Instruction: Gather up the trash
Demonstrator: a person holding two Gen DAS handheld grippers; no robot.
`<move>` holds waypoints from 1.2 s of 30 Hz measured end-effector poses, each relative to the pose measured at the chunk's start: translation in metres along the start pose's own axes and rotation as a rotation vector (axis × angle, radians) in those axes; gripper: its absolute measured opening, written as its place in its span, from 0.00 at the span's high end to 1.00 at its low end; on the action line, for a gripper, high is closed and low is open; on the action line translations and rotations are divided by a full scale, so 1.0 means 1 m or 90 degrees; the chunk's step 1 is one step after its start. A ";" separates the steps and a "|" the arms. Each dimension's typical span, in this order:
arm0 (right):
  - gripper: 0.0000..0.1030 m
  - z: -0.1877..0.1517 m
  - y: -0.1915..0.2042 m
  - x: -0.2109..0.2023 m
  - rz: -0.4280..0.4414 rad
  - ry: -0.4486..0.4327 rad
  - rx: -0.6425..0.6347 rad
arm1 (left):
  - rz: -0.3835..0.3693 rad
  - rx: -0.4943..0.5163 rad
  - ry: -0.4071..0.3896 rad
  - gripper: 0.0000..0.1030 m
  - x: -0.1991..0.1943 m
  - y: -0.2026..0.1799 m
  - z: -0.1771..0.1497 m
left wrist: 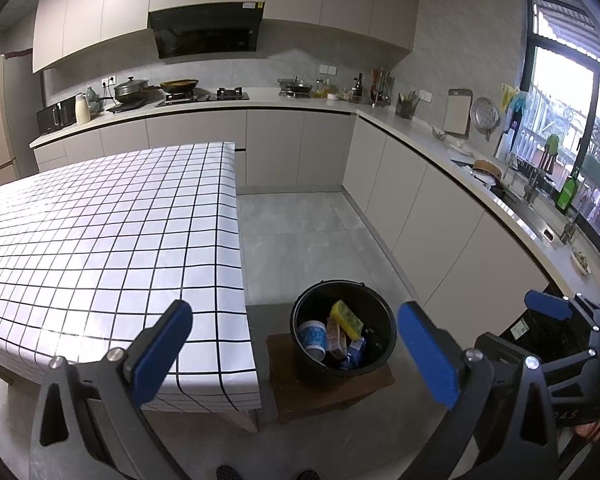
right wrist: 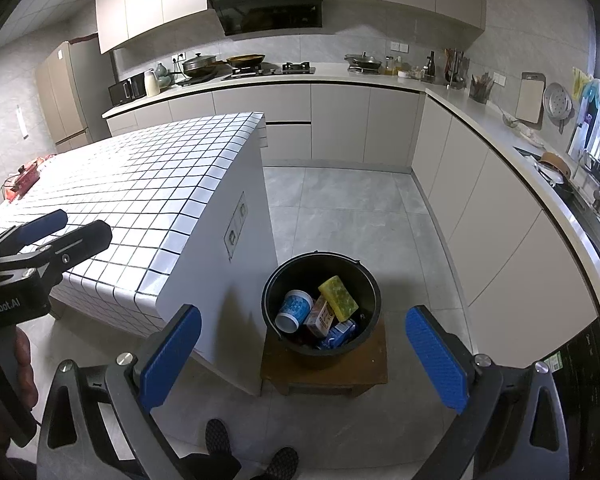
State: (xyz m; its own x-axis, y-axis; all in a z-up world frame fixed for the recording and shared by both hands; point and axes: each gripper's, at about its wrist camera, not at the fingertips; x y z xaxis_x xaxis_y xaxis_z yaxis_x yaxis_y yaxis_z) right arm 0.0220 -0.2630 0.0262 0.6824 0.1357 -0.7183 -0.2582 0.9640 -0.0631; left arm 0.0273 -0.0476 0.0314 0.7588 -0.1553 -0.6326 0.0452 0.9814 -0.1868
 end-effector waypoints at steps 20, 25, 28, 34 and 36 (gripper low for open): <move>0.00 0.000 0.001 0.004 0.007 -0.001 0.000 | 0.002 0.008 0.001 0.00 0.002 -0.004 -0.002; 0.00 0.000 0.001 0.004 0.008 0.001 0.002 | 0.004 0.007 0.001 0.00 0.001 -0.004 -0.002; 0.00 0.000 0.001 0.004 0.008 0.000 0.001 | 0.005 0.012 0.000 0.00 0.001 -0.004 -0.003; 0.00 0.001 0.000 0.005 0.010 0.000 0.006 | 0.006 0.015 -0.009 0.00 0.000 -0.003 -0.003; 0.00 0.001 -0.001 0.004 0.007 -0.002 0.005 | -0.001 0.016 -0.009 0.00 0.000 -0.002 -0.003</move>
State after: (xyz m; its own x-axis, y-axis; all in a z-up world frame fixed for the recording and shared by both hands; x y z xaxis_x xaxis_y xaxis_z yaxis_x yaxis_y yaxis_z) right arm 0.0257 -0.2633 0.0237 0.6818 0.1478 -0.7165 -0.2612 0.9640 -0.0497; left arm 0.0254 -0.0500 0.0292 0.7677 -0.1561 -0.6216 0.0632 0.9836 -0.1689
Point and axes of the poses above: each gripper's, at about its wrist camera, not at the fingertips, and x roughly the way its jaws point, y to its left, z to its top, and after that the axes turned 6 degrees about -x, right-handed
